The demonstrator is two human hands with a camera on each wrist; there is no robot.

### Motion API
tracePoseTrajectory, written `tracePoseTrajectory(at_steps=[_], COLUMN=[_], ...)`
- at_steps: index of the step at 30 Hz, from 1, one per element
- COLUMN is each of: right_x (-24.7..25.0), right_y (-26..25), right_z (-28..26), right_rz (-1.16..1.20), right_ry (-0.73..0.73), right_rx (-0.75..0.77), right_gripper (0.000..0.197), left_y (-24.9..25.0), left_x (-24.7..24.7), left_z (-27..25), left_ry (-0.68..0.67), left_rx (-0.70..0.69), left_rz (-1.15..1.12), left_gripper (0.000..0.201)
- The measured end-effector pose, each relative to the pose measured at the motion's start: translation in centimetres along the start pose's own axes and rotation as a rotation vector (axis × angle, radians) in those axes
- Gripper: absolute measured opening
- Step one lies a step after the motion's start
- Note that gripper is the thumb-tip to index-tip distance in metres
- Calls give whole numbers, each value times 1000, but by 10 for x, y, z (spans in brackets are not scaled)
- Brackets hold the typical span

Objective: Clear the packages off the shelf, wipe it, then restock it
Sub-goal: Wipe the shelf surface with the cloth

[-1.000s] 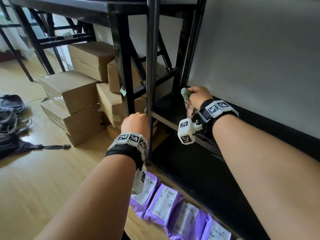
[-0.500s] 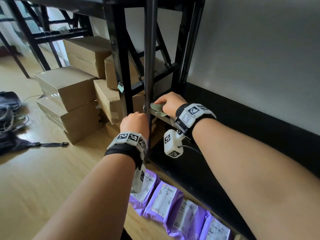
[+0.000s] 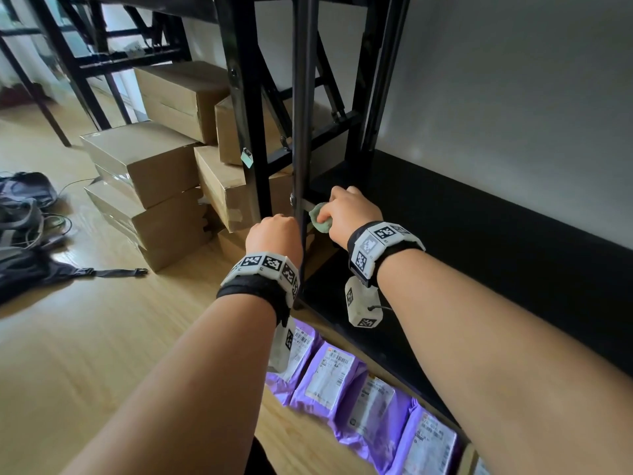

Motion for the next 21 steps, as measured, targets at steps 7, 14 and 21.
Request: tracePoseTrajectory(at_steps=[7,14,21], right_x=[-2,-2,-8], right_y=[33,77,119], right_z=[-52,-114,-168], right_rz=[30,65,104], right_ry=[141,203,307], right_rx=[-10,-63,-145], right_gripper=[31,28,28], left_y=[25,67,116], left_x=[-6,-14,-34], left_z=[-28,-50,-69], left_ry=[-9,-14,-39], left_rx=[-37,-95,-190], left_rz=[-3,17,-8], left_gripper=[41,33,41])
Point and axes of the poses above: each hand's wrist, its own z-axis towards the middle knuckle, its own x-axis out of the back of the hand, y = z × x, the point moved 7 cm from there along z, towards the middle knuckle, and after that the axes turned 5 degrees about -z, right-handed, at the moved point
